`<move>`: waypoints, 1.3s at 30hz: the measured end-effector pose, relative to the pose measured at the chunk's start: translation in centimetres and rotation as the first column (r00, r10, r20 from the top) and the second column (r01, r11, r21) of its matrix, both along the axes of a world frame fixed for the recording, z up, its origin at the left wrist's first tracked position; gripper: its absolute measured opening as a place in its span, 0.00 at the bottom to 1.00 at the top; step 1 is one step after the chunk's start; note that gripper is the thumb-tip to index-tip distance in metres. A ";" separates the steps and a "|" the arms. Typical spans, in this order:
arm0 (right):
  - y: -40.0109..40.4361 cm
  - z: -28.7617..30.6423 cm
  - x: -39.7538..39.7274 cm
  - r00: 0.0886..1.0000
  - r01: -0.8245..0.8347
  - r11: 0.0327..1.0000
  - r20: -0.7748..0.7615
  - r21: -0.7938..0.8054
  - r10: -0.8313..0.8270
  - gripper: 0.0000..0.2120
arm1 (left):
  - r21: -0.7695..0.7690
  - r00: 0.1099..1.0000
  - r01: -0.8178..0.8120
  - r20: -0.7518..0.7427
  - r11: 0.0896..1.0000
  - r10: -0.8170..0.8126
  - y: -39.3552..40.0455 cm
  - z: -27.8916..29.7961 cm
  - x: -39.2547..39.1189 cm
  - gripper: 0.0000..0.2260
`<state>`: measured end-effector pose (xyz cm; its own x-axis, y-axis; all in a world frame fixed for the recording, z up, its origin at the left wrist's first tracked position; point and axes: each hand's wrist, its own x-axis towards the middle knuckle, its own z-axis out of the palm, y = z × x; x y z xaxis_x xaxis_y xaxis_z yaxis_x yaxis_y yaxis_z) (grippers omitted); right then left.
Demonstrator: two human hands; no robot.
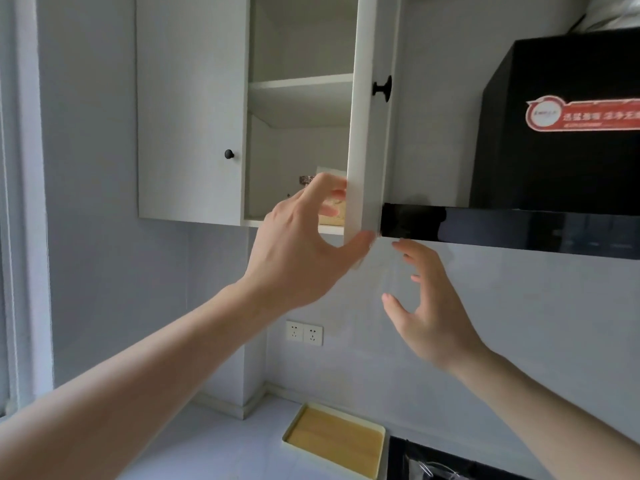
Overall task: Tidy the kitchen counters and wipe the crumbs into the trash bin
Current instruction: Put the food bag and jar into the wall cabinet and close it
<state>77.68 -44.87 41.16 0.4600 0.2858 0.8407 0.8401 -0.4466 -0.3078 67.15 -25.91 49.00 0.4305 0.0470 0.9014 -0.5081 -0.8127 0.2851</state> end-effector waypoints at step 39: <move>14.7 6.4 22.5 0.803 0.596 0.739 0.219 -0.314 -0.554 0.42 | 0.284 0.811 -0.521 -0.128 0.805 0.570 27.6 -1.6 20.9 0.45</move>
<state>100.14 -30.22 47.55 0.5499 0.2787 0.7874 0.4051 -0.9134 0.0404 88.01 1.66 47.39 0.5641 0.1358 0.8145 0.0867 -0.9907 0.1051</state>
